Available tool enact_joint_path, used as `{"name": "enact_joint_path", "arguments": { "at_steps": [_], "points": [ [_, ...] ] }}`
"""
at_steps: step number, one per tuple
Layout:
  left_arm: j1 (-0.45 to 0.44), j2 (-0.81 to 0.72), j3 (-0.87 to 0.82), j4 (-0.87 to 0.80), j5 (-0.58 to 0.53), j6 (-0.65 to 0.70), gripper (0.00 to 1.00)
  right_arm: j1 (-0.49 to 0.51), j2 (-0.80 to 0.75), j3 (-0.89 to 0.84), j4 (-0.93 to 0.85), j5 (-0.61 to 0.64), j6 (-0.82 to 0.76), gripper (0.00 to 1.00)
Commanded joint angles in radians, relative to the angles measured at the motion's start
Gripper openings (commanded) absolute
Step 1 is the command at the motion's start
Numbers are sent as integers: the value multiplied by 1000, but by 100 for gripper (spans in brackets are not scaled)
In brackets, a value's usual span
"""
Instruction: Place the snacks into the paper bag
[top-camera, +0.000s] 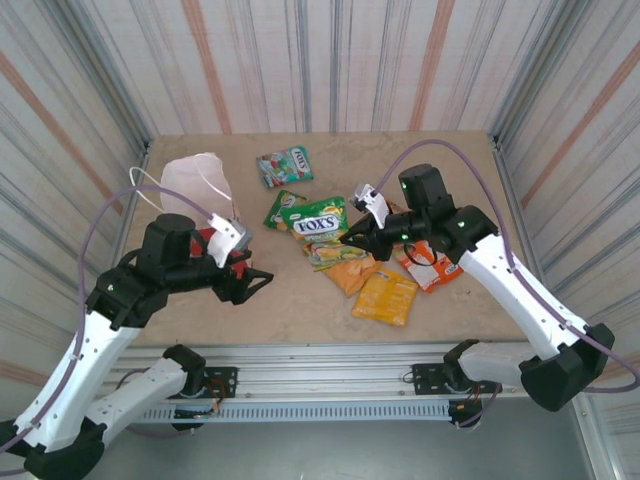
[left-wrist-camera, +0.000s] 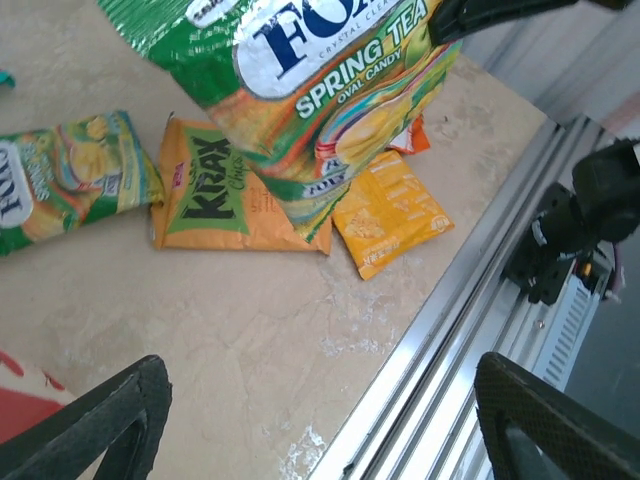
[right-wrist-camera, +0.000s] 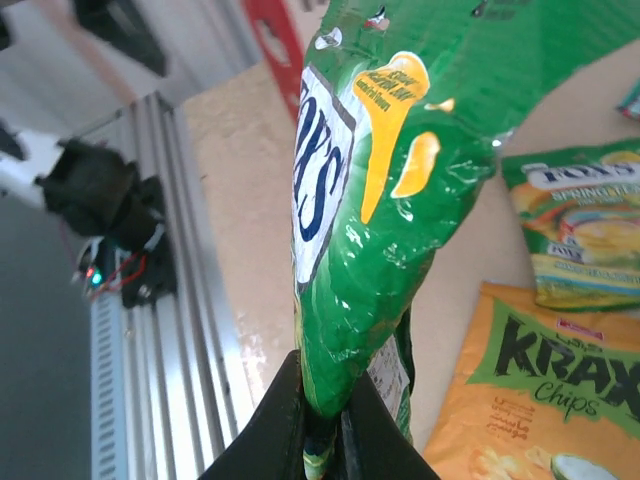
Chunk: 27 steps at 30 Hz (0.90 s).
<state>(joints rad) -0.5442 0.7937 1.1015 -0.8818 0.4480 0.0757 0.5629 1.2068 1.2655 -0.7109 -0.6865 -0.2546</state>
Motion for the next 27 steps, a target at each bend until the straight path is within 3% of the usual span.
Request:
{"name": "enact_joint_path", "arguments": {
  "at_steps": [1,5,9,14,20,27],
  "points": [
    [-17,17,25,43,45,137,83,-3,36,91,-185,-130,-225,0],
    [-18,28,-7,118,69,160,83,-1,62,142,-231,-194,-294,0],
    [-26,29,-45,232,116,126,81,-4,61,138,-153,-278,-273,0],
    [-36,8,-125,442,177,47,76,-26,23,29,144,-400,-81,0],
    [-43,23,-137,522,209,36,74,-46,-21,-104,504,-452,157,0],
    [-51,32,-158,626,260,-13,62,-47,-30,-167,681,-451,276,0]
  ]
}}
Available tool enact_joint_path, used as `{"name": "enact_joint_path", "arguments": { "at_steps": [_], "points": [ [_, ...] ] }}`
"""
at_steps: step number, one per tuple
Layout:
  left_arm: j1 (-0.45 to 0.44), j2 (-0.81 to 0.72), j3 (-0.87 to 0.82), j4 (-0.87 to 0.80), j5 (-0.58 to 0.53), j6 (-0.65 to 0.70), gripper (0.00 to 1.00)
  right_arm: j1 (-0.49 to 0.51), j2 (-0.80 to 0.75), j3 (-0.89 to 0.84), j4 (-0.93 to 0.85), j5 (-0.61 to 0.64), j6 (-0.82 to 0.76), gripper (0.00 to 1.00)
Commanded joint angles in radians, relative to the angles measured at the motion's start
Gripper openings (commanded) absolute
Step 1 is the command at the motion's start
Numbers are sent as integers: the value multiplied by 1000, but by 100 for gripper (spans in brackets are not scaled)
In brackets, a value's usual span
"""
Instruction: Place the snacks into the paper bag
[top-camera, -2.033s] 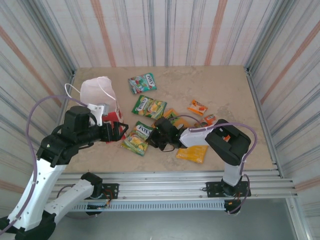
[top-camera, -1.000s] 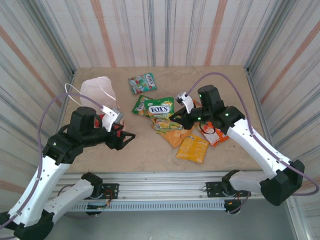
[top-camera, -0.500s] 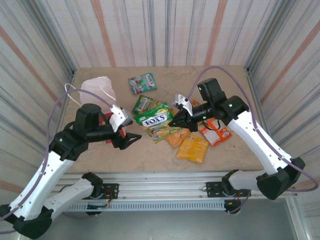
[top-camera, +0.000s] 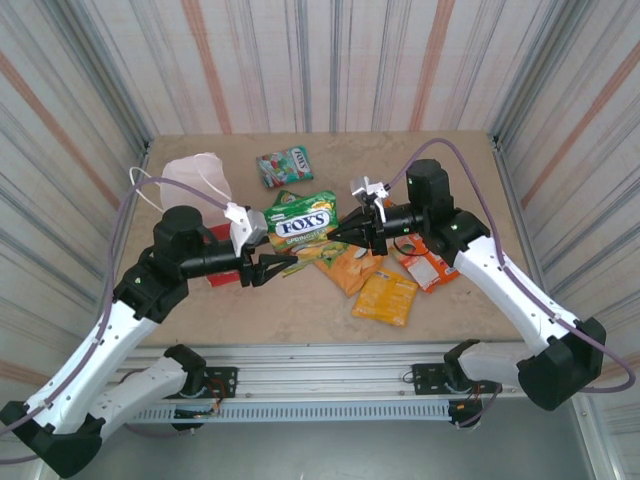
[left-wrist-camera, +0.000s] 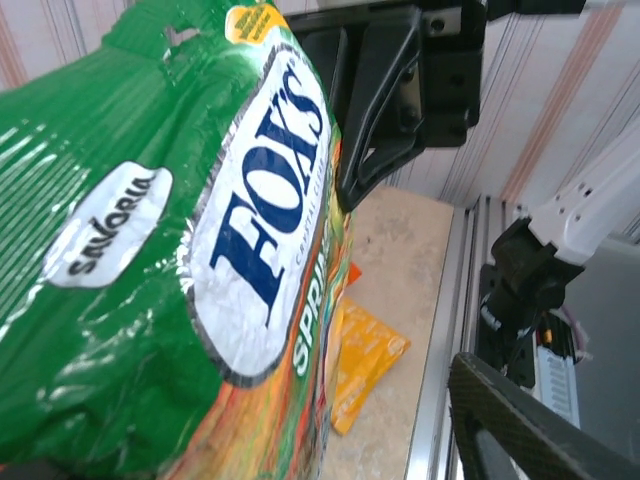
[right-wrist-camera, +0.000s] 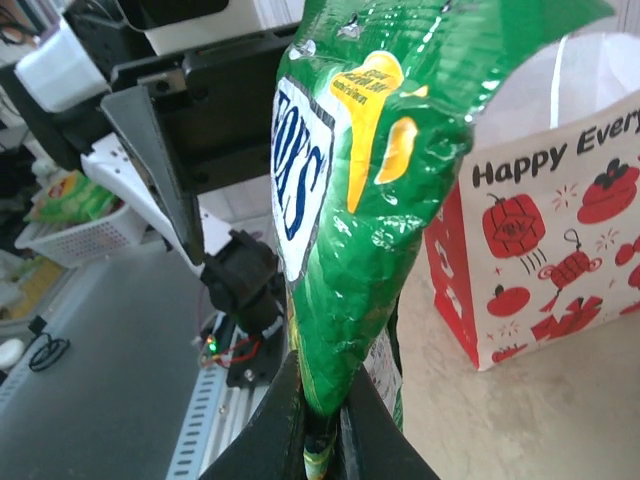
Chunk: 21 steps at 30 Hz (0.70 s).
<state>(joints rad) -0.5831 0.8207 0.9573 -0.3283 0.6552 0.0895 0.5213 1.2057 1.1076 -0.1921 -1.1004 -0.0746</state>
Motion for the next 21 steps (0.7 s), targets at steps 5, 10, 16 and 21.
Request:
{"name": "enact_joint_path", "arguments": {
  "at_steps": [5,10,16,21],
  "points": [
    [-13,-6,-8,76,14,-38,45,-10,-35,-35,230,-32,141,0],
    [-12,3,39,20,-44,-34,28,-10,-41,-46,258,-33,163,0],
    [-12,22,148,-76,-167,-32,18,-10,-103,-97,255,147,186,40],
    [-12,78,350,-279,-412,-52,13,-7,-167,-205,320,472,361,51]
  ]
}}
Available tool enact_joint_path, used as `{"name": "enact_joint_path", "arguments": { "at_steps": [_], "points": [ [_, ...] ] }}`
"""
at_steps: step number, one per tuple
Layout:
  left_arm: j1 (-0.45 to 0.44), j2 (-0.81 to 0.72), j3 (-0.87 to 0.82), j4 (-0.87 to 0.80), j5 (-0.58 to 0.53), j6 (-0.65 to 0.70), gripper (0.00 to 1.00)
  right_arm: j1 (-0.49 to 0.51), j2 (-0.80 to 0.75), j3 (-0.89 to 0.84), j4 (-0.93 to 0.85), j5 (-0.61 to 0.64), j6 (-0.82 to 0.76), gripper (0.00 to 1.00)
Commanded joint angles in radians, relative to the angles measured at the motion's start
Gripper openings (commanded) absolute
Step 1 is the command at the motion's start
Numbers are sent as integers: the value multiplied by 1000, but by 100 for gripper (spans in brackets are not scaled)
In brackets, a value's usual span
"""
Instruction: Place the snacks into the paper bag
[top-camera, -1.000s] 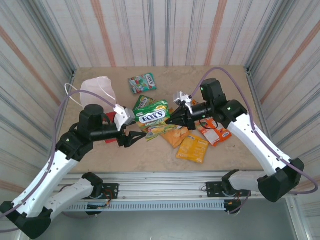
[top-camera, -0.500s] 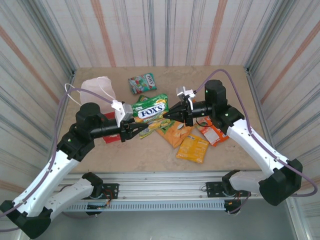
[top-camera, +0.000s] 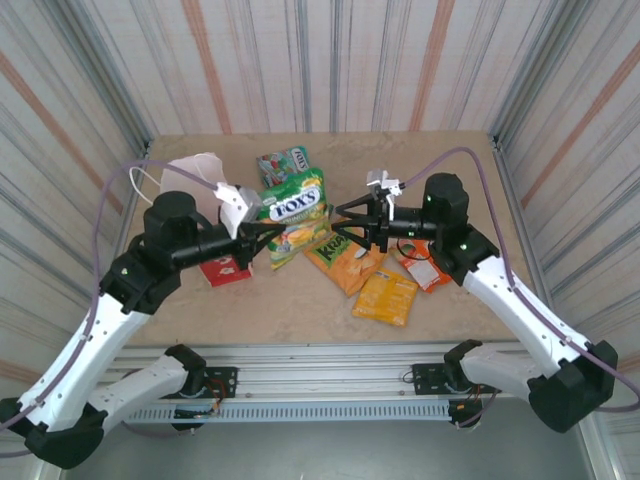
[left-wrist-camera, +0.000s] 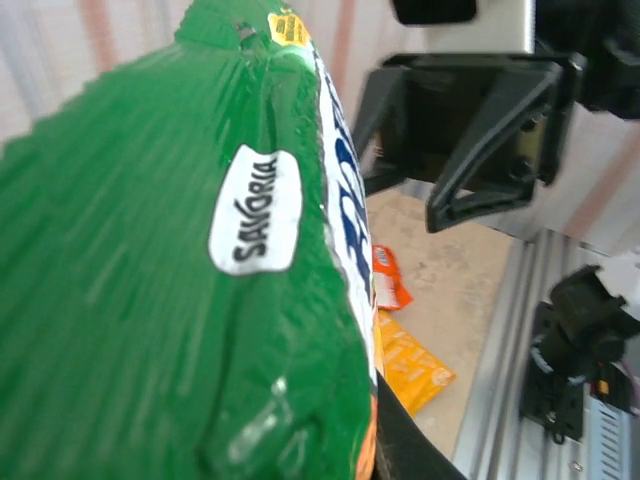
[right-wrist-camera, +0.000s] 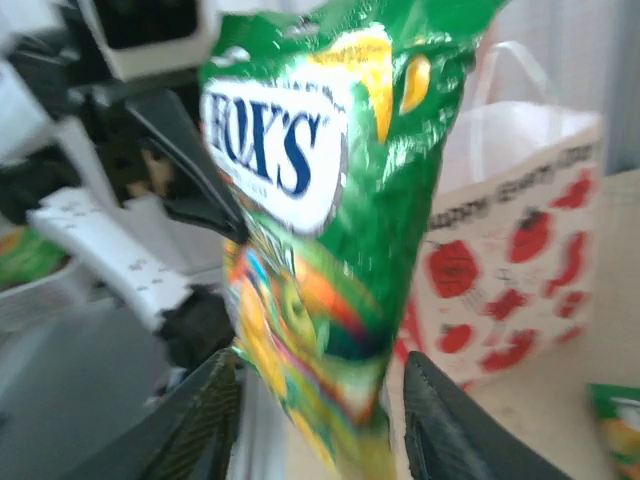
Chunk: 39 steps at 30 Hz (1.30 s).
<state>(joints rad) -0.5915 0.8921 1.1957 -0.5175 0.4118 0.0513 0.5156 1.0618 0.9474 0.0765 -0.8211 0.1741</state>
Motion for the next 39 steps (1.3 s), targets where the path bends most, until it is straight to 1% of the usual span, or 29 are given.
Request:
{"name": "enact_joint_path", "arguments": {
  "at_steps": [1,5,9,11,18,22,24,25,27,29,31,33,39],
  "points": [
    [-4,18,152,-127,-221,-20,12,3,-29,-59,52,203,126,51],
    [-4,59,291,-258,-402,-54,11,34,-39,-76,21,264,141,50],
    [-4,120,445,-421,-620,-105,10,78,-25,-78,2,298,121,50],
    [-4,152,509,-511,-707,-135,10,96,-13,-75,-8,310,112,49],
    [-4,235,698,-793,-882,-237,10,129,28,-58,-25,323,96,49],
    [-5,281,734,-894,-990,-271,10,141,45,-52,-26,327,90,49],
    [6,311,751,-936,-1034,-308,10,147,53,-47,-34,328,86,49],
    [29,327,762,-950,-1023,-318,10,150,54,-46,-38,328,85,49],
    [106,361,783,-970,-958,-334,10,156,57,-48,-44,332,81,49],
    [181,389,788,-967,-897,-331,11,159,56,-50,-46,335,79,49],
    [232,406,781,-939,-846,-314,11,162,56,-50,-50,339,76,49],
    [268,424,778,-902,-790,-300,11,164,57,-50,-52,341,76,49],
    [341,494,782,-852,-682,-288,15,164,65,-54,-52,348,73,49]
  ]
}}
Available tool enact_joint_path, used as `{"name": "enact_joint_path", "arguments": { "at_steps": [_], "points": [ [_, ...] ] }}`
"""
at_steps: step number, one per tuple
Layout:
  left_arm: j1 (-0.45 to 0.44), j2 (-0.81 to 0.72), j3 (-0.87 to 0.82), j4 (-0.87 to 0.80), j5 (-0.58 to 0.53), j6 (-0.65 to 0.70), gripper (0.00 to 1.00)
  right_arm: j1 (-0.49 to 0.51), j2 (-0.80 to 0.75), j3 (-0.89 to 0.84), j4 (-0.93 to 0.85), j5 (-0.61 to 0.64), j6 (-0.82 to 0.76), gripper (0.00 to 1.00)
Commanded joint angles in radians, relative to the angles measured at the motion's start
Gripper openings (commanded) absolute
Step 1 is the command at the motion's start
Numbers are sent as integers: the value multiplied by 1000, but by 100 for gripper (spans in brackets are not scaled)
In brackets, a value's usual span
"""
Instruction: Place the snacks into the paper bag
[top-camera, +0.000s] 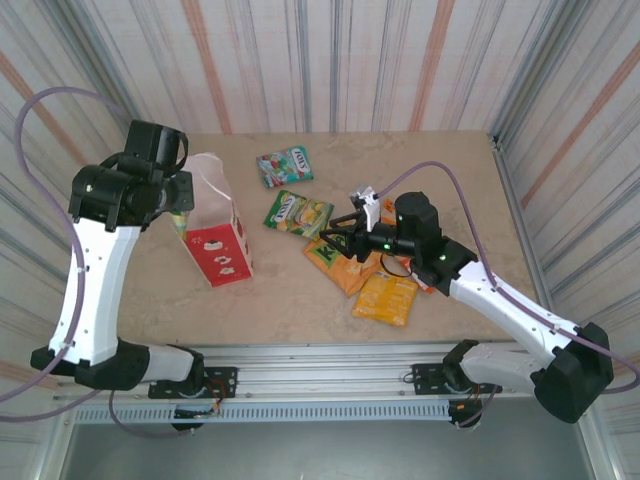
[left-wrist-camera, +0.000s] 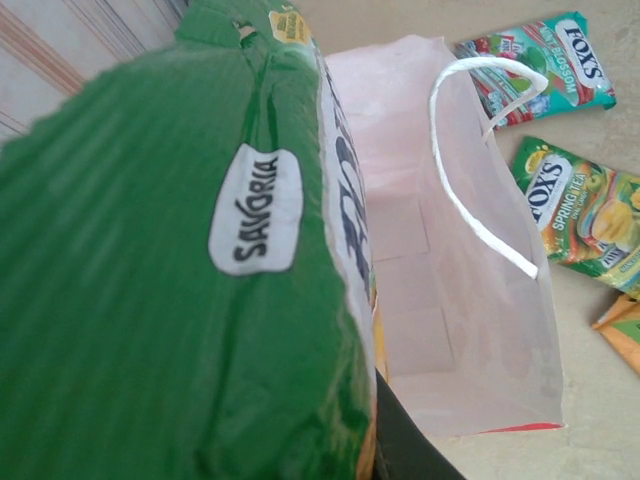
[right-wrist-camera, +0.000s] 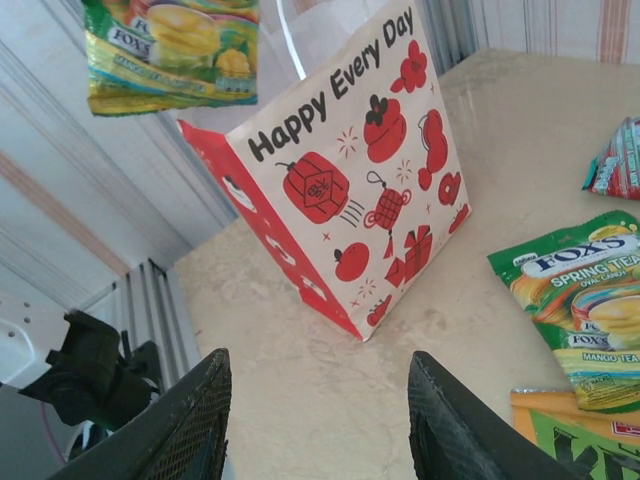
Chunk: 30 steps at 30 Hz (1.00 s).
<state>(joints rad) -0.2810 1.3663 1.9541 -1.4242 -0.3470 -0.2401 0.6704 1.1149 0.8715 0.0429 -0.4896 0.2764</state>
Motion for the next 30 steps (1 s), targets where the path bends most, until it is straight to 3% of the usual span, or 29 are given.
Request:
{"name": "enact_joint_path", "arguments": {
  "at_steps": [1,7,11,18,22,28,30],
  "points": [
    [36,31,24,57,85,4,15,9,13,21,-18,17,-29,49],
    [51,90,35,68,99,13,23,8,24,21,-20,23,-29,49],
    [51,114,55,54,104,15,48,9,28,23,-29,47,-19,49],
    [49,59,54,69,170,20,50,-24,53,88,-163,134,126,50],
    [49,-10,-14,130,333,45,51,-53,77,134,-296,156,177,51],
    [43,-110,-212,285,687,77,51,-140,99,119,-414,166,297,51],
    [20,-121,-263,316,745,70,51,-172,110,115,-445,144,310,52]
  ]
}}
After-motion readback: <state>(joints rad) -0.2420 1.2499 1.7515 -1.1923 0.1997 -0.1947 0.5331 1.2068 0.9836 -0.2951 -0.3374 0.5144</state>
